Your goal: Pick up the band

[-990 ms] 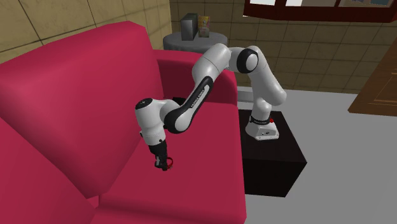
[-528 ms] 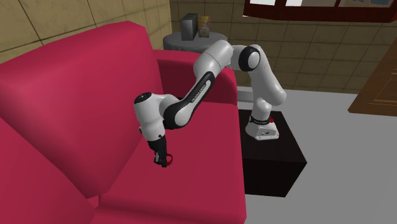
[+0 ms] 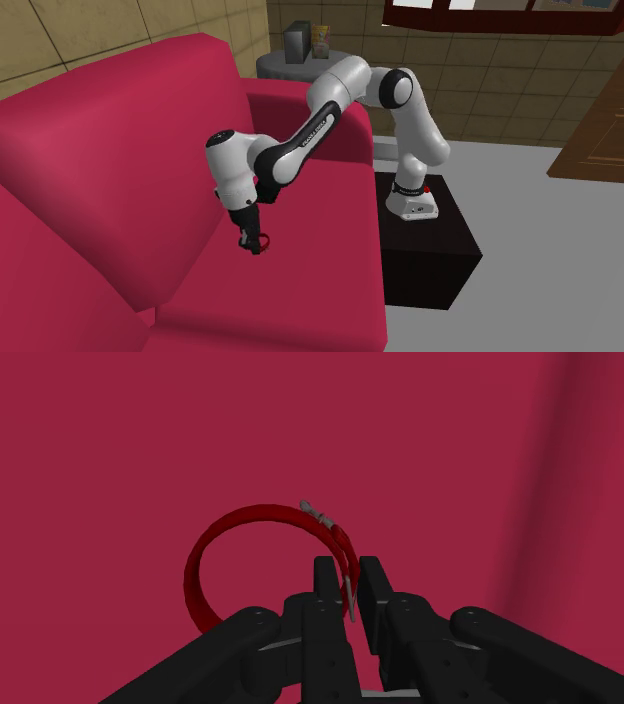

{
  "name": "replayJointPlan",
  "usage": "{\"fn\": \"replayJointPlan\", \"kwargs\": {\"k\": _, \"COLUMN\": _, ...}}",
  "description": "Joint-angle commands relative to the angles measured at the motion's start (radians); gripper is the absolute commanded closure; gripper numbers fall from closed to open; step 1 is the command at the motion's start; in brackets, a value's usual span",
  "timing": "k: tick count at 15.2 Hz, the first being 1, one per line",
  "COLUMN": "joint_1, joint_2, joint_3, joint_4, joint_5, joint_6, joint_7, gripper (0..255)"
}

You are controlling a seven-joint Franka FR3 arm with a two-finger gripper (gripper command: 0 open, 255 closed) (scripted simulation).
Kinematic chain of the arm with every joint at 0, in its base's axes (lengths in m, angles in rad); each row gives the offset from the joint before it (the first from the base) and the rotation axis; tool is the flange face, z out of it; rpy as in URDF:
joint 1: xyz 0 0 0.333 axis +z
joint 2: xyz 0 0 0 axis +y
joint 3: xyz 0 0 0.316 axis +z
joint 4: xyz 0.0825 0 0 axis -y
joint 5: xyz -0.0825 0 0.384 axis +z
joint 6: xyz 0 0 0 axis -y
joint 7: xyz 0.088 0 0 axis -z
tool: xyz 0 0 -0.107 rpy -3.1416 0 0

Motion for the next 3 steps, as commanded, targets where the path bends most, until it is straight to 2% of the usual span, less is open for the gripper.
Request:
{"fn": "replayJointPlan", "kwargs": {"k": 1, "joint_1": -0.001, "joint_2": -0.011, "joint_3": 0.002, "joint_4": 0.011, "joint_5": 0.002, "joint_6": -0.022, "joint_7": 0.002, "gripper": 255}}
{"fn": "replayJointPlan", "kwargs": {"k": 3, "joint_1": -0.001, "joint_2": -0.012, "joint_3": 0.002, "joint_4": 0.012, "joint_5": 0.003, "joint_6": -0.024, "joint_7": 0.002, "gripper": 255}}
